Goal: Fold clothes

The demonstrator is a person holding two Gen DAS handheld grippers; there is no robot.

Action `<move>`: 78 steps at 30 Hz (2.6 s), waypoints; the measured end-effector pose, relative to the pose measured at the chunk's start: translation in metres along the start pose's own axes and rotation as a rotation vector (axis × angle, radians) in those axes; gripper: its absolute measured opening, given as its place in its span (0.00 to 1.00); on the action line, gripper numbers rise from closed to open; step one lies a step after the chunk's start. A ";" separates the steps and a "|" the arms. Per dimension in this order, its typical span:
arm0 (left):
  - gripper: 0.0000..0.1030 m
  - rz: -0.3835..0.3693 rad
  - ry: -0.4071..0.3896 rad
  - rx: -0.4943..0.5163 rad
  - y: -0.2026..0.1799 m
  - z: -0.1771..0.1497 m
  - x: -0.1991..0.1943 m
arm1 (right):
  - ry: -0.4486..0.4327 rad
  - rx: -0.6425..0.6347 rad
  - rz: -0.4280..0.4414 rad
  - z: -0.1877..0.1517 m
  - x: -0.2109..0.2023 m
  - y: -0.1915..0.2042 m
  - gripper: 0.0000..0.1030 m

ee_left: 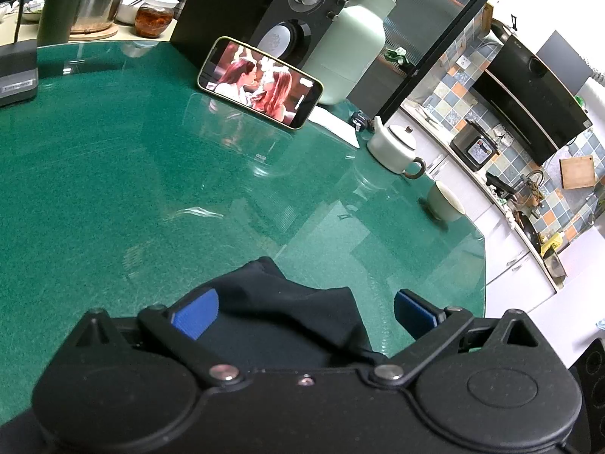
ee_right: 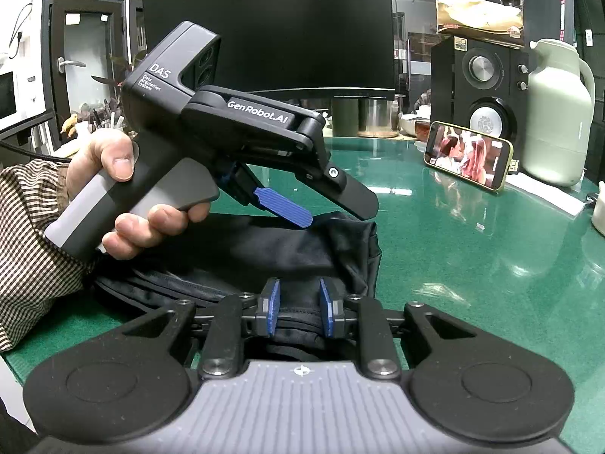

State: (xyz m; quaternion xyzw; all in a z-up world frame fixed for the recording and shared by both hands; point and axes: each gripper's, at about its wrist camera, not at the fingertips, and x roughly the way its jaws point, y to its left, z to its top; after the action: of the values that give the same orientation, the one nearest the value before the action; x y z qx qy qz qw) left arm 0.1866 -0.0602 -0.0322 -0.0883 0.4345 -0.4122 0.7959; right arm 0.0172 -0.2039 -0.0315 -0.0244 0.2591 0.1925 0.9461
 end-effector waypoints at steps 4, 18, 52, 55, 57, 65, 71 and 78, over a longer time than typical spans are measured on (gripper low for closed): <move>0.97 -0.003 0.001 -0.002 0.002 0.002 0.004 | 0.000 -0.001 0.000 0.000 0.000 0.000 0.22; 0.97 0.002 0.000 0.006 0.004 0.003 0.004 | -0.001 -0.003 0.006 -0.001 0.000 -0.004 0.23; 0.99 -0.001 -0.002 0.018 0.002 0.001 0.005 | -0.005 0.005 0.000 -0.002 -0.004 0.003 0.23; 0.99 -0.001 -0.002 0.018 0.002 0.001 0.005 | -0.005 0.005 0.002 -0.002 -0.004 0.002 0.24; 0.99 -0.001 -0.002 0.018 0.002 0.001 0.005 | -0.005 0.005 0.003 -0.002 -0.004 0.001 0.24; 0.99 0.001 -0.003 0.020 0.001 0.000 0.006 | -0.006 0.006 0.003 -0.003 -0.004 0.001 0.24; 0.99 0.001 -0.003 0.022 0.001 0.001 0.007 | -0.007 0.005 0.004 -0.003 -0.004 0.000 0.24; 0.99 0.001 -0.008 0.005 0.001 0.001 0.006 | 0.011 0.014 0.011 -0.003 -0.010 -0.002 0.29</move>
State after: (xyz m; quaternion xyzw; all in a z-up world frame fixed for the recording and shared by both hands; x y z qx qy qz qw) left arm 0.1899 -0.0641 -0.0355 -0.0875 0.4303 -0.4127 0.7980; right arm 0.0080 -0.2096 -0.0292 -0.0174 0.2657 0.1957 0.9438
